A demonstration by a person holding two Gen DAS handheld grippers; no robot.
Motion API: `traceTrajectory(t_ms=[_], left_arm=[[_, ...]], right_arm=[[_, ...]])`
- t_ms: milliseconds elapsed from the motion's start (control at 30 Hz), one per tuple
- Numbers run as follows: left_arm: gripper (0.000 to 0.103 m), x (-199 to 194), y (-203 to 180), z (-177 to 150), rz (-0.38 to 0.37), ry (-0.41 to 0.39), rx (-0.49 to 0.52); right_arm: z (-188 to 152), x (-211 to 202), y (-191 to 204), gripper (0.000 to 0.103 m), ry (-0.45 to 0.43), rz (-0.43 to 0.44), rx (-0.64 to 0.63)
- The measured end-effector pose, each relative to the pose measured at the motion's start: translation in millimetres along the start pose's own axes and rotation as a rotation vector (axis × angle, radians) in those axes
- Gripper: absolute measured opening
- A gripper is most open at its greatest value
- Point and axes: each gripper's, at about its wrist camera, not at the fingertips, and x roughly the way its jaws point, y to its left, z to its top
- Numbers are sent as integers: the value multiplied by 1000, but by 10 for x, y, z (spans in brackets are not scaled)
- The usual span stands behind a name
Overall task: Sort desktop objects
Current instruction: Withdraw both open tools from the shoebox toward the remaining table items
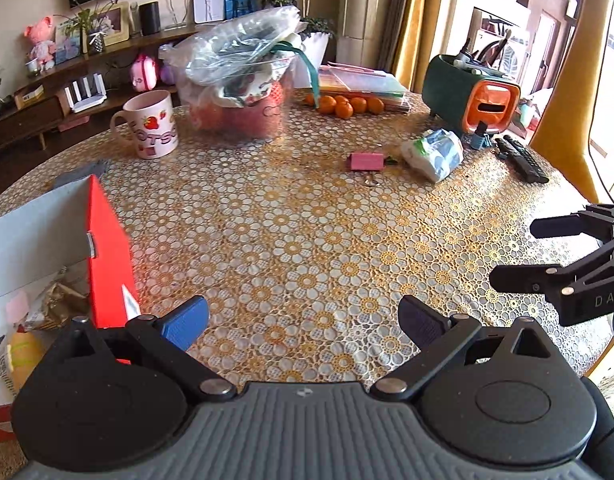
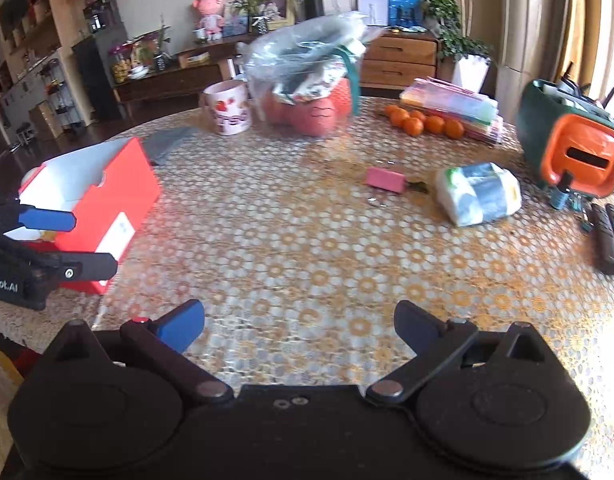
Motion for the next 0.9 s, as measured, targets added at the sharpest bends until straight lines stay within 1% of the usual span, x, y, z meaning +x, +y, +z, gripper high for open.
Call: traceTrajectory(t_ms=[133, 267, 467, 567, 733, 900], left_arm=[[102, 206, -214, 96, -19, 8, 35], [102, 440, -355, 211, -41, 19, 47], [102, 830, -549, 451, -53, 34, 92], [102, 1019, -634, 583, -54, 37, 112], [102, 1321, -742, 808, -41, 23, 149], [102, 1624, -791, 1006, -44, 26, 140]], right_arm=[[14, -1, -321, 101, -3, -45, 25], [58, 32, -673, 101, 7, -93, 61], [215, 168, -1099, 101, 18, -170, 95], [336, 277, -1248, 101, 20, -209, 99], [592, 502, -1427, 101, 21, -247, 115], [910, 756, -1556, 101, 17, -286, 149]])
